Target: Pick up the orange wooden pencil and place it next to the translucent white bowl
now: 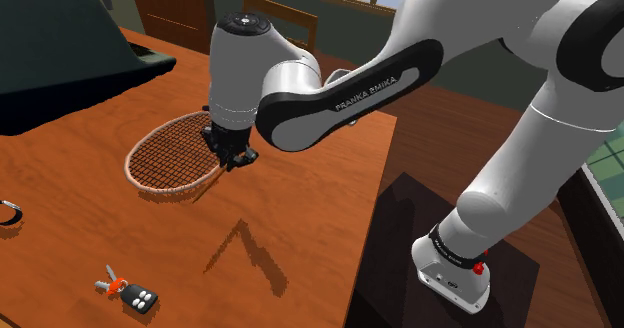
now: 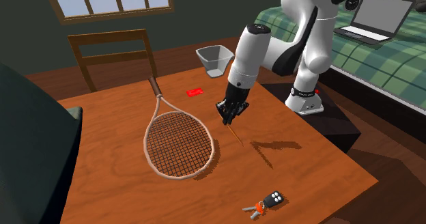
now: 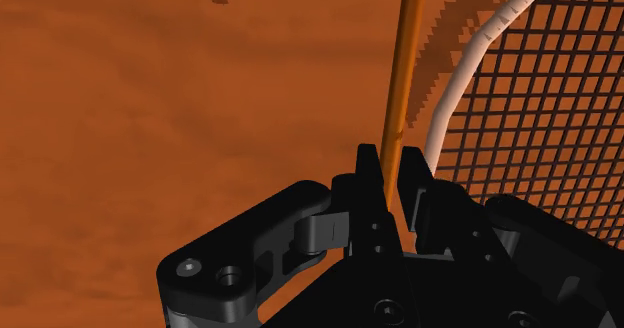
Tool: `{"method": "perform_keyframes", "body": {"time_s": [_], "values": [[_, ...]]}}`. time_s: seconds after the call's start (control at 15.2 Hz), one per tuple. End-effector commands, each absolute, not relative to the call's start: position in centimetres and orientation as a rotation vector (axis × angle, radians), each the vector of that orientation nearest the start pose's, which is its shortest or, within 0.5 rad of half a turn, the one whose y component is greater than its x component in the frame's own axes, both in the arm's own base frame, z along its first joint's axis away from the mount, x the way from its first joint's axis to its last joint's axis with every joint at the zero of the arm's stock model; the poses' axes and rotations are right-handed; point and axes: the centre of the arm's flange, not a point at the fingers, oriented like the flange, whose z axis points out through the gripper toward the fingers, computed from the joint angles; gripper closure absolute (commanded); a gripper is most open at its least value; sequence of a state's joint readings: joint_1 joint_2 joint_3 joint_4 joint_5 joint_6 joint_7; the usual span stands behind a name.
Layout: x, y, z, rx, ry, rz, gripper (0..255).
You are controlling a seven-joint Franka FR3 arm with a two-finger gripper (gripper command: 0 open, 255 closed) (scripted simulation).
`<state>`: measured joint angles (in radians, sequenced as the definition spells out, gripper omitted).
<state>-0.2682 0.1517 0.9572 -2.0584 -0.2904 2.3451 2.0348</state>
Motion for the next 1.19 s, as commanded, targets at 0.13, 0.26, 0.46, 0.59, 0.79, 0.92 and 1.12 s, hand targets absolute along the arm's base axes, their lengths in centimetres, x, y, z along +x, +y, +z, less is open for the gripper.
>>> {"method": "perform_keyframes", "body": {"time_s": [0.13, 0.26, 0.46, 0.59, 0.79, 0.92, 1.12], "values": [[46.1, 35.7, 43.4, -2.453, 1.645, -0.215, 255], [46.1, 35.7, 44.5, -2.453, 1.645, -0.215, 255], [46.1, 35.7, 46.0, -2.453, 1.645, -0.215, 255], [46.1, 35.7, 47.1, -2.453, 1.645, -0.215, 255], [46.1, 35.7, 48.7, -2.453, 1.645, -0.215, 255], [46.1, 35.7, 49.7, -2.453, 1.645, -0.215, 255], [46.1, 35.7, 51.3, -2.453, 1.645, -0.215, 255]]}}
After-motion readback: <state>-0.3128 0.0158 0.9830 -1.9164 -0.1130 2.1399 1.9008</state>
